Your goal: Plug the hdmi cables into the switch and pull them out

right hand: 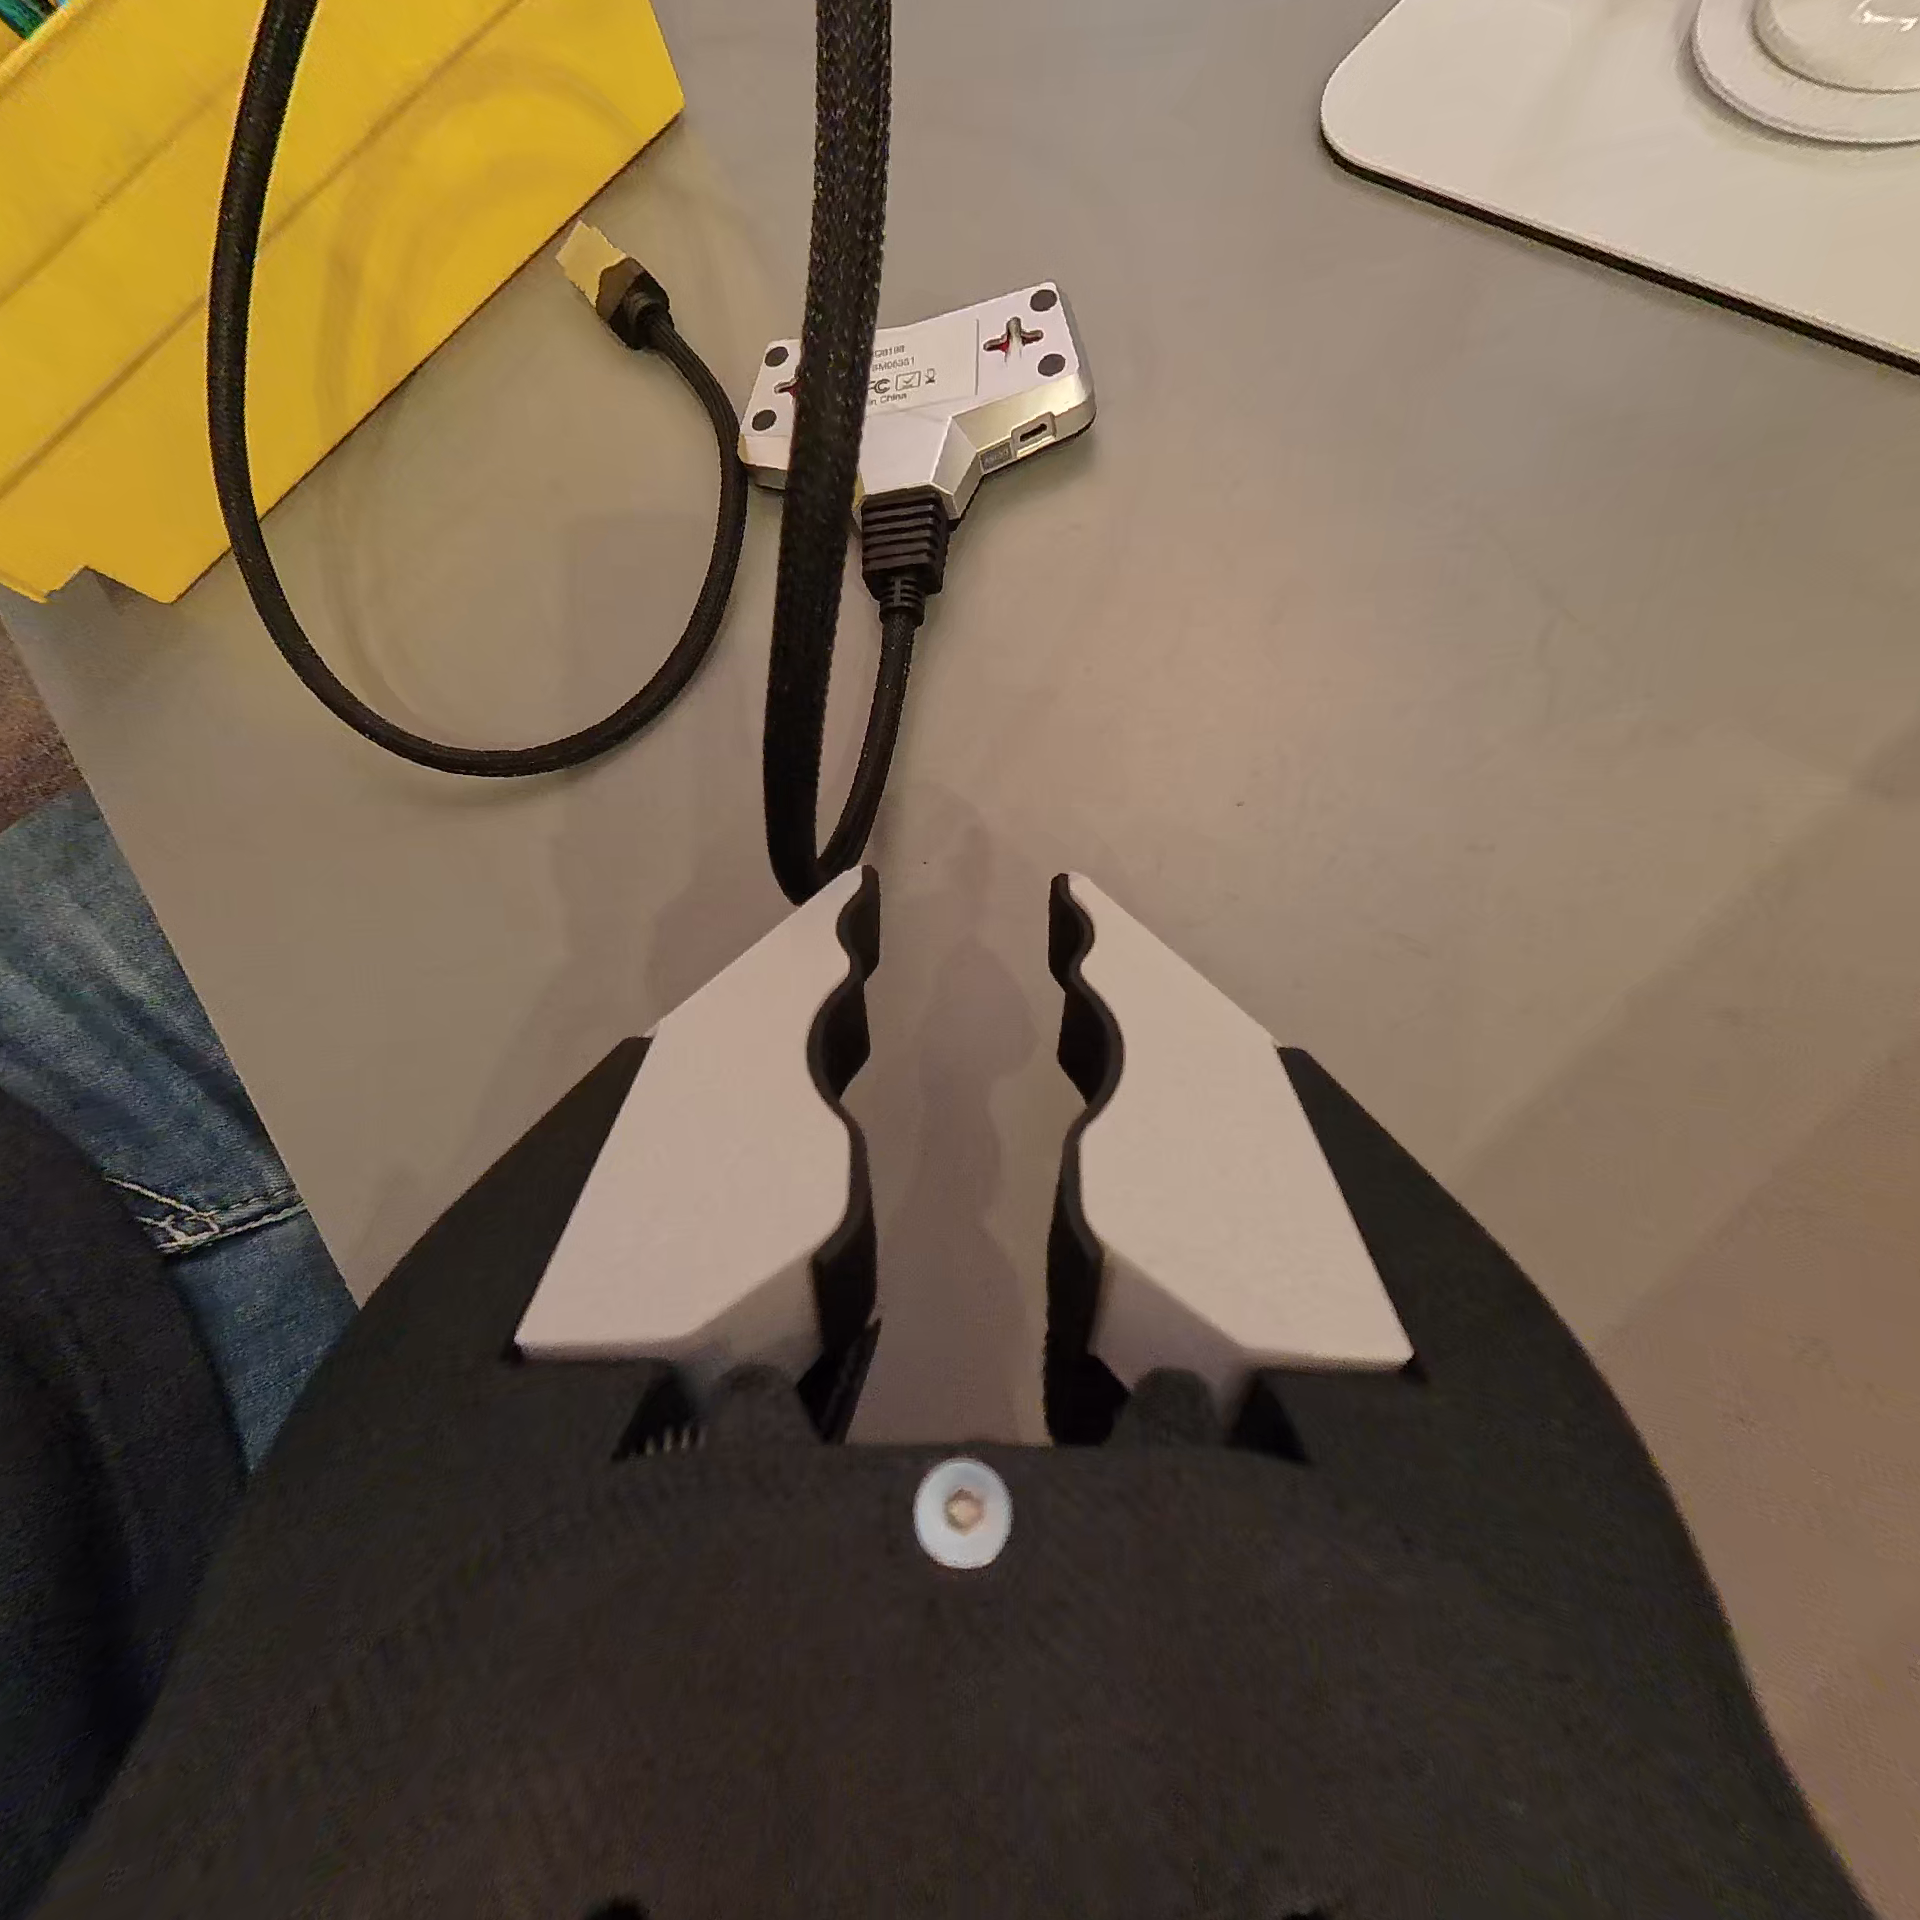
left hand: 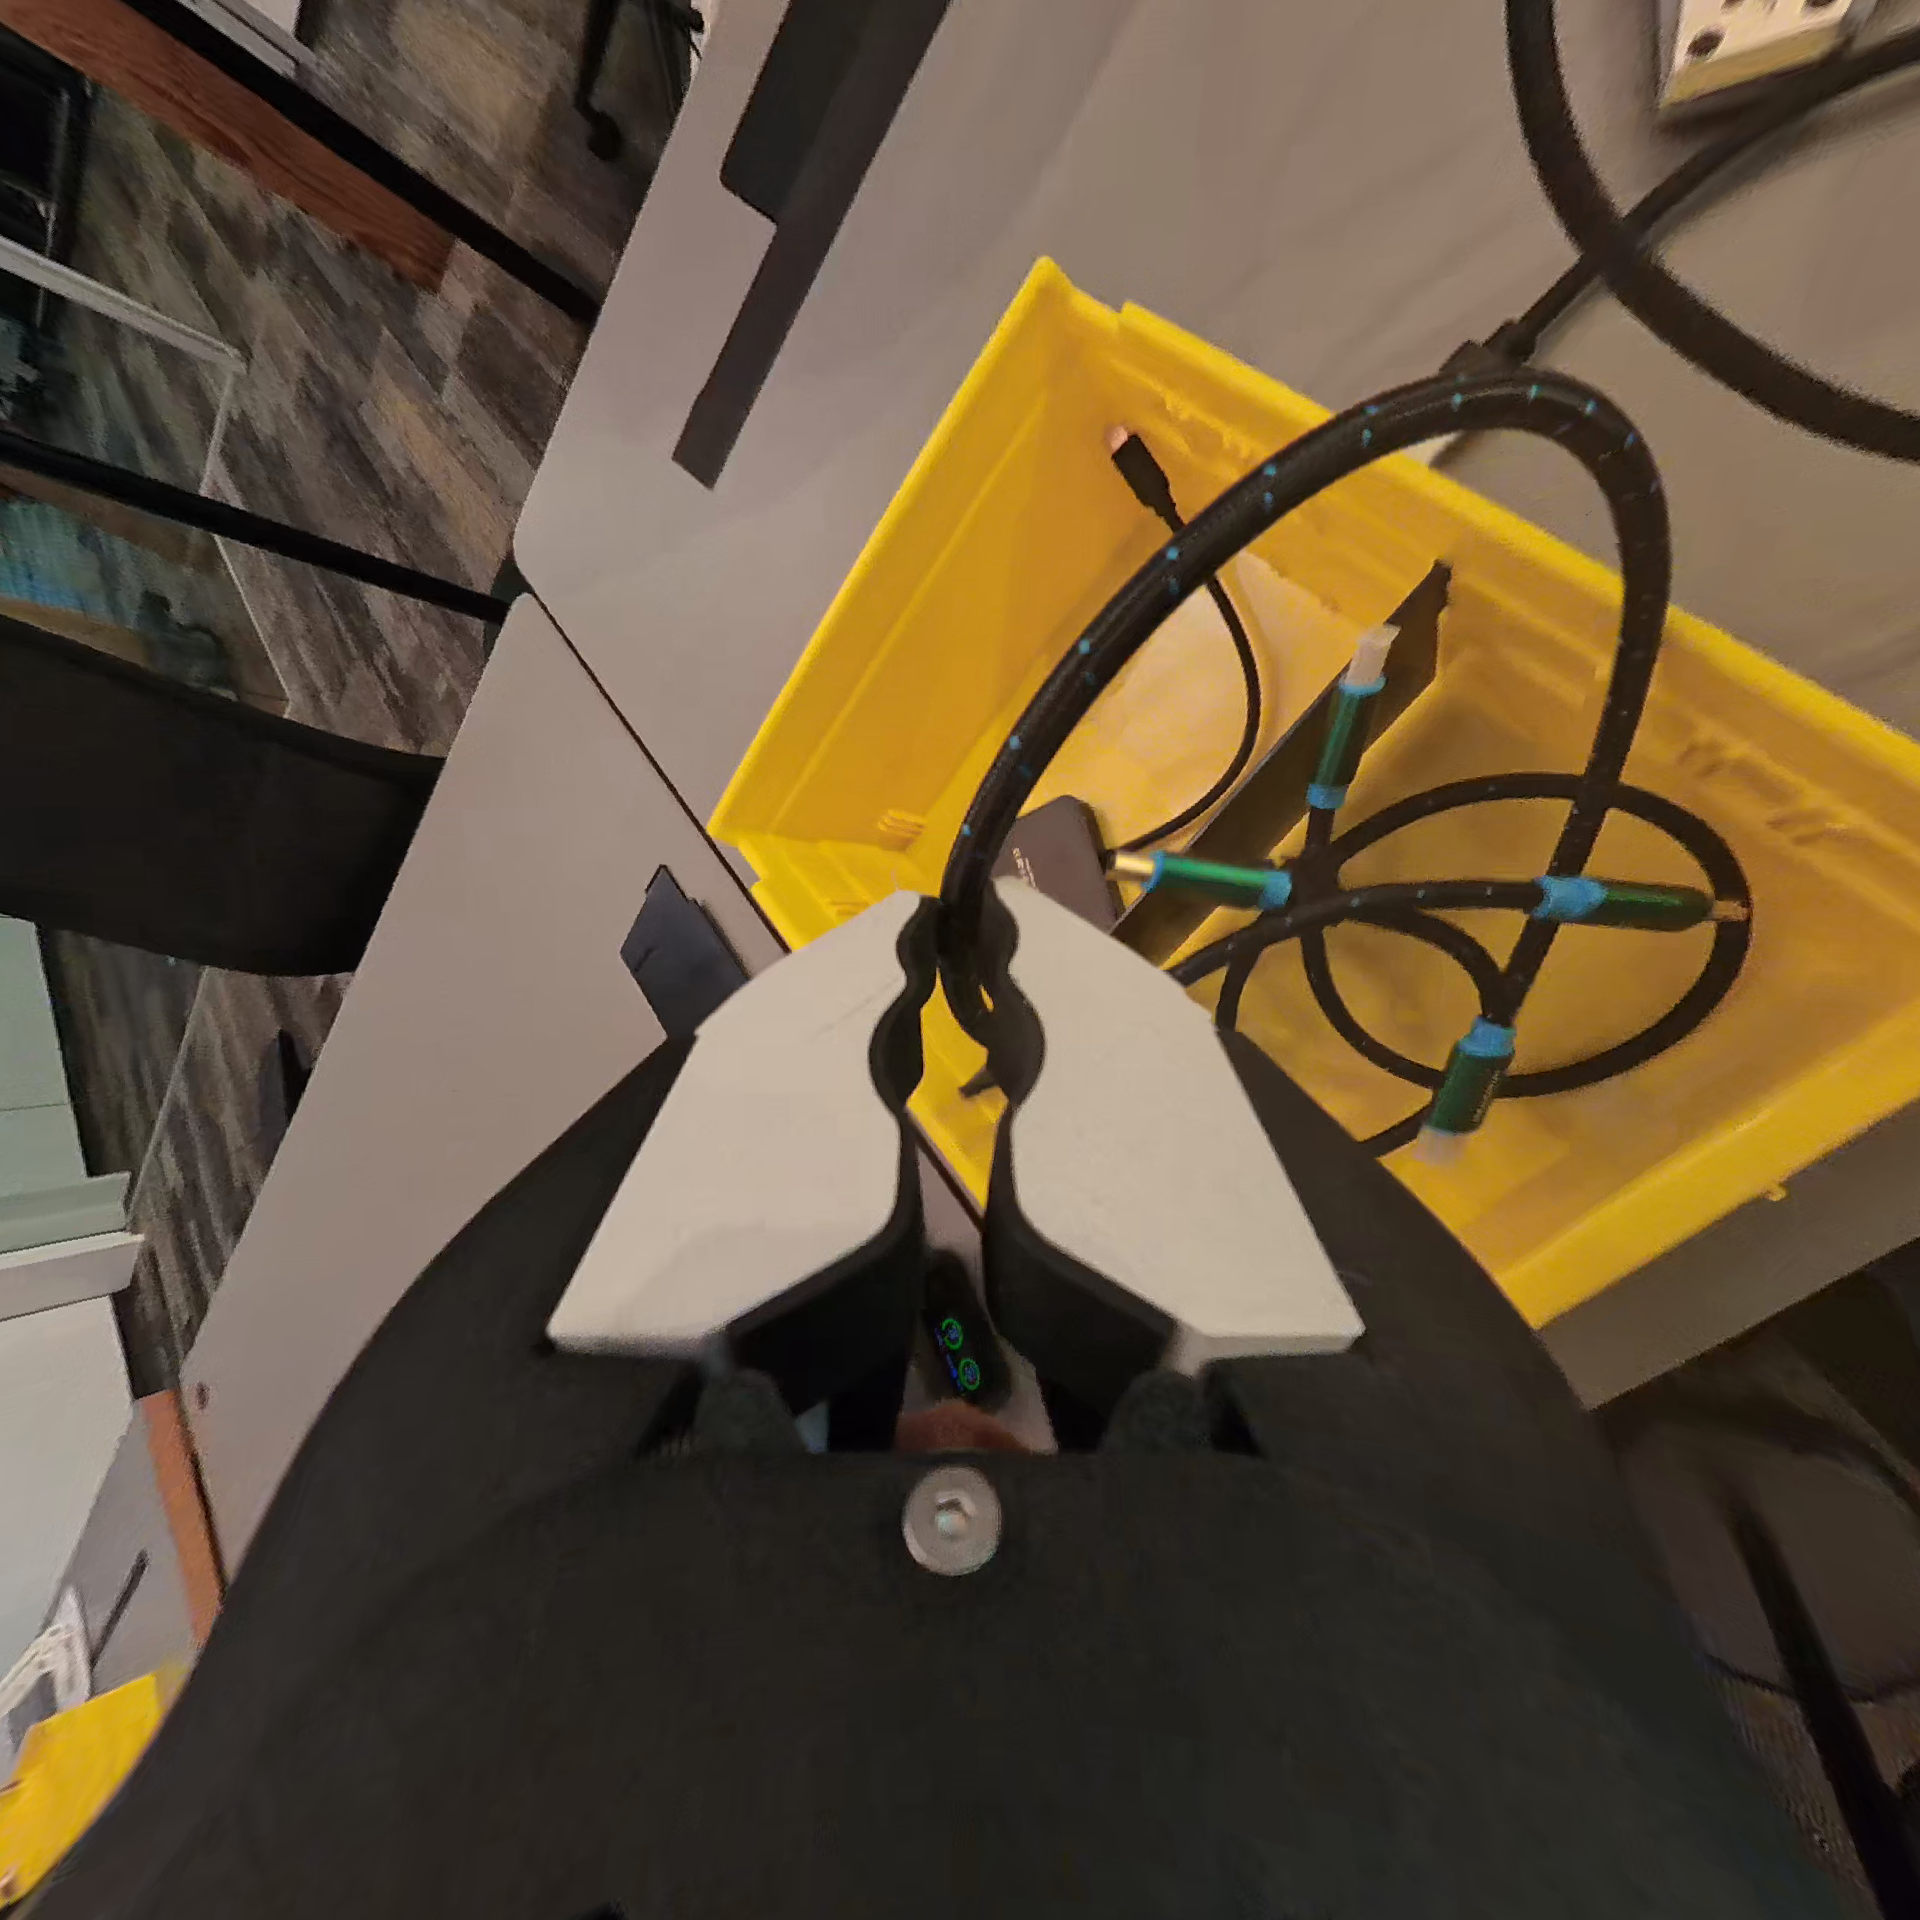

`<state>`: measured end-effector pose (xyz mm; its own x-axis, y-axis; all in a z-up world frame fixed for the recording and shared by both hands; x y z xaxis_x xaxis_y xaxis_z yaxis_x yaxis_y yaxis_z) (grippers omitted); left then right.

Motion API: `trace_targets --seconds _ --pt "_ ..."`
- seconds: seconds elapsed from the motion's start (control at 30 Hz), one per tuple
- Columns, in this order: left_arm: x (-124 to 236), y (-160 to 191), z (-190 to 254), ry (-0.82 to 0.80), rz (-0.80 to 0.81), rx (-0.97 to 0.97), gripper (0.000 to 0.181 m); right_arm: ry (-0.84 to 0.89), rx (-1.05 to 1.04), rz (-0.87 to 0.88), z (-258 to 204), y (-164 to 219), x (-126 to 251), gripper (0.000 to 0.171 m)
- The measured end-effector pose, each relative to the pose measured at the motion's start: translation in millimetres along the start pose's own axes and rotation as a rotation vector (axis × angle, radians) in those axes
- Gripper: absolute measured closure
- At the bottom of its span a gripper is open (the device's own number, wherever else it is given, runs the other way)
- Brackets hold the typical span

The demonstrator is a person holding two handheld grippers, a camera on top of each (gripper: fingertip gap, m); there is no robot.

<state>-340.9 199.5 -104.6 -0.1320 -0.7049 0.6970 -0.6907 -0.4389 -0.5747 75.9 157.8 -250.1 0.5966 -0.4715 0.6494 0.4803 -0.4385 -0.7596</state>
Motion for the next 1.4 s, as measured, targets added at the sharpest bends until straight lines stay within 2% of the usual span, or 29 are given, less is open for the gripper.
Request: trace_targets --seconds 0.3,0.47,0.63,0.7,0.83,0.9,1.2,1.4 --pt "5 -16 -17 0.079 0.200 0.314 0.175 0.001 0.001 0.000 0 0 0 0.140" --pt "5 -18 -25 0.115 0.291 0.419 0.174 -0.003 0.001 0.000 0 0 -1 0.140" --pt "27 -31 -43 0.094 0.444 0.527 0.174 -0.005 -0.002 0.001 1 0 -2 0.140" --pt "20 -23 -49 0.051 0.421 0.539 0.175 -0.007 0.002 -0.003 -1 0 -3 0.140" --pt "6 -20 -42 0.074 0.403 0.563 0.175 -0.007 0.004 -0.004 -2 -1 -3 0.140" --pt "5 -21 -45 0.009 0.374 0.534 0.174 -0.005 0.003 -0.003 -1 0 -3 0.140" --pt "33 -44 -54 0.053 0.563 0.669 0.175 0.002 0.003 0.005 1 -2 -2 0.140" --pt "57 -70 -39 0.097 0.638 0.626 0.175 0.058 0.035 0.051 6 -15 6 0.141"
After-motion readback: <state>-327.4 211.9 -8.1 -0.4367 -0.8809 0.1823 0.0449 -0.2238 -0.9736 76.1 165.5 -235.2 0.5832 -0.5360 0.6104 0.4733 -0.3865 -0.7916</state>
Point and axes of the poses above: each gripper's, where its closed fingertips meet, x back along the fingers, y out of its underside, z = x × y across the jaws, the point moved 1 cm from there along x, back along the fingers, and after that the axes turned 14 degrees about x, right-handed, at the moved point
